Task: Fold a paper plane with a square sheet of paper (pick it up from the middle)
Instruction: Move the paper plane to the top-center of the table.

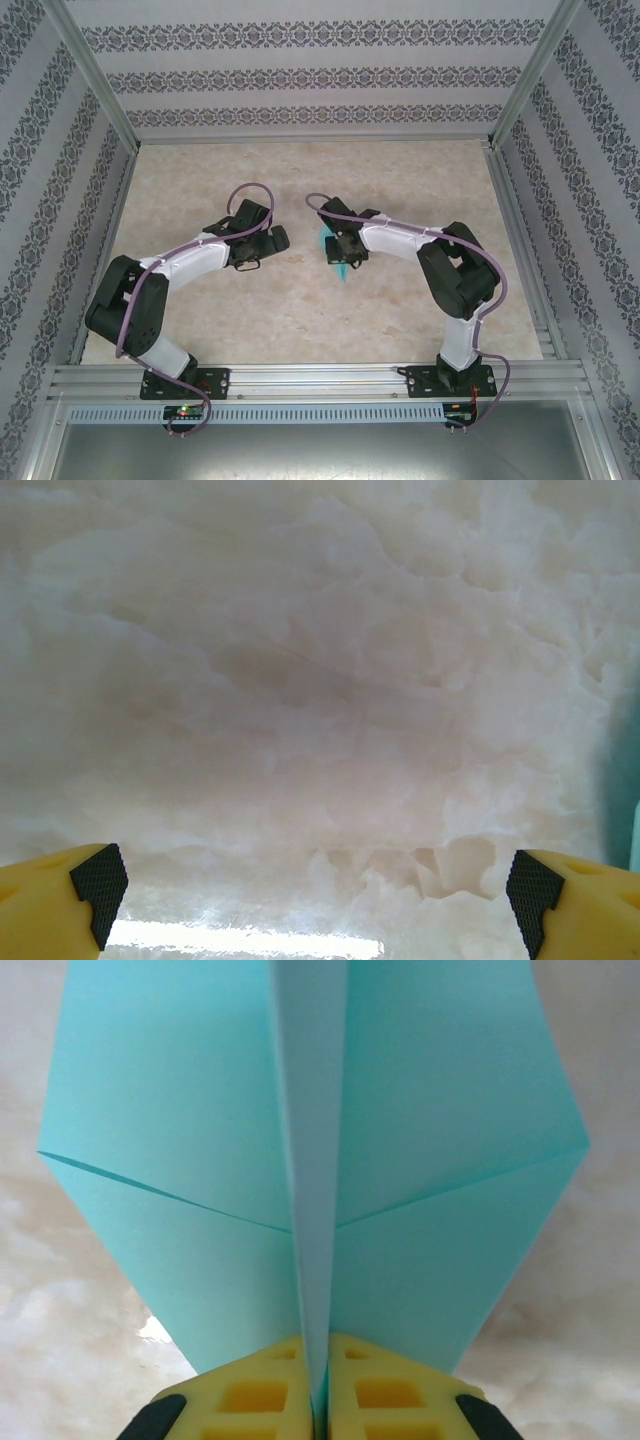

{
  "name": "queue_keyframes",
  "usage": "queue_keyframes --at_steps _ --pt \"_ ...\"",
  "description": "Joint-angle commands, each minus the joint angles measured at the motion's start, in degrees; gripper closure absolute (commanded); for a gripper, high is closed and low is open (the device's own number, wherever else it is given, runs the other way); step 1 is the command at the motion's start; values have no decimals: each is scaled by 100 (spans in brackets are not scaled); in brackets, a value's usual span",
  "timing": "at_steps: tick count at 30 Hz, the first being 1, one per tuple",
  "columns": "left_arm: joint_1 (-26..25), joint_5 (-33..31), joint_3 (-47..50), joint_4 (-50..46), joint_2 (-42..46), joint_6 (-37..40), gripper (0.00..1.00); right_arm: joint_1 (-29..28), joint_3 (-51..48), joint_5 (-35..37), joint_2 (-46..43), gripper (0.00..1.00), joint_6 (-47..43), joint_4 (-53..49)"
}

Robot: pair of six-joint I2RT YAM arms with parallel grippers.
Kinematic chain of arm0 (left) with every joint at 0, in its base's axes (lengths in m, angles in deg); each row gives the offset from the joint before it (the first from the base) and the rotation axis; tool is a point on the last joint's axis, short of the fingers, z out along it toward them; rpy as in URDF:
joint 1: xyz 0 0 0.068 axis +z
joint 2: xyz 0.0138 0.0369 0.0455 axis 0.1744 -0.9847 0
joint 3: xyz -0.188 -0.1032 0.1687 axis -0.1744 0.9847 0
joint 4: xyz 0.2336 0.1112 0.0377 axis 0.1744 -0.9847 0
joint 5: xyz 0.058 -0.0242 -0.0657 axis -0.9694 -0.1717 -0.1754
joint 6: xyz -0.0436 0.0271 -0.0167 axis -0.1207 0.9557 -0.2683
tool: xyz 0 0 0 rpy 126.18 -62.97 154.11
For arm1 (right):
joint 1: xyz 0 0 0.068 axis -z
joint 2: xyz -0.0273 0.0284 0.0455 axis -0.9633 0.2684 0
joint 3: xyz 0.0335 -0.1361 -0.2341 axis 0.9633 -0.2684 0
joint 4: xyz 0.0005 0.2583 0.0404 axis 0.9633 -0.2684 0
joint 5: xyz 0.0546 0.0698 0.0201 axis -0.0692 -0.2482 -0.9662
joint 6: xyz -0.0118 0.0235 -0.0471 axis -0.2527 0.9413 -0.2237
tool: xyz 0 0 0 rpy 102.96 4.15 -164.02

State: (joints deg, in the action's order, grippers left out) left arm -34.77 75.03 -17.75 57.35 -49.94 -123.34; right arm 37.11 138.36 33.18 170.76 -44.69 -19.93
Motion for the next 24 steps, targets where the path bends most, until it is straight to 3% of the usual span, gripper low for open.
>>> queue_keyframes --at_steps 1,7,13,24 --pt "82 -152 85 -204 232 18 0 182 678 262 139 90 -368 -128" --pt "89 -102 174 -197 290 64 0 611 1510 -186 828 89 -833 -19" --pt "87 -8 195 -164 268 100 0 801 2425 -213 1476 88 -1135 -601" --pt "91 110 168 -142 116 93 0 875 2570 -160 1908 83 -905 -693"
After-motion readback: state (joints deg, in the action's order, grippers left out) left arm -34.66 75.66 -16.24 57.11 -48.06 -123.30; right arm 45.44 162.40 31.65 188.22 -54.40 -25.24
